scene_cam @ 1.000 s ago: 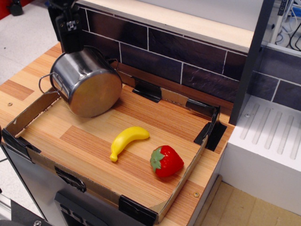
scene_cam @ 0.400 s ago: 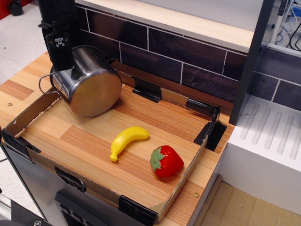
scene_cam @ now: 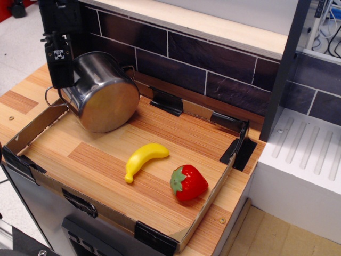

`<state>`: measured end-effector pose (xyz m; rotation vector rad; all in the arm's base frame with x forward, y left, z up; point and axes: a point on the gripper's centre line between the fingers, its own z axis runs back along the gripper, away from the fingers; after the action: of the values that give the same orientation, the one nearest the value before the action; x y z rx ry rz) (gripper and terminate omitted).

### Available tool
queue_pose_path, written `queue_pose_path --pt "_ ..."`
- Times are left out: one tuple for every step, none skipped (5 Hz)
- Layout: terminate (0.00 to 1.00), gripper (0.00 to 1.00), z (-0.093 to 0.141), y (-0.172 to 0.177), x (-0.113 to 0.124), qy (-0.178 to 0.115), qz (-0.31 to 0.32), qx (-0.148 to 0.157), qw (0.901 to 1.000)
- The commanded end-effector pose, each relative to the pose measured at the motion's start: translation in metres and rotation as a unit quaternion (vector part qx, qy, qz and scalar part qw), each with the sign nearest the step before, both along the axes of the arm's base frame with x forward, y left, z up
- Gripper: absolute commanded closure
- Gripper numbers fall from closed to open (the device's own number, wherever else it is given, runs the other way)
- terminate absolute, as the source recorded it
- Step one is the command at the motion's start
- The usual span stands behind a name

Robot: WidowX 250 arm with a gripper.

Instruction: Upright metal pot

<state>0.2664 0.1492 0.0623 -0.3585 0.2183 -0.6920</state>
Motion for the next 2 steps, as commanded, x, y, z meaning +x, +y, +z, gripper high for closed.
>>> queue_pose_path --pt "0.0 0.0 0.0025 0.0024 0.0011 -0.028 -0.062 0.033 0.9971" --pt "0.0 0.0 -0.001 -0.0031 0.001 -0.025 -0.076 0.035 0.9962"
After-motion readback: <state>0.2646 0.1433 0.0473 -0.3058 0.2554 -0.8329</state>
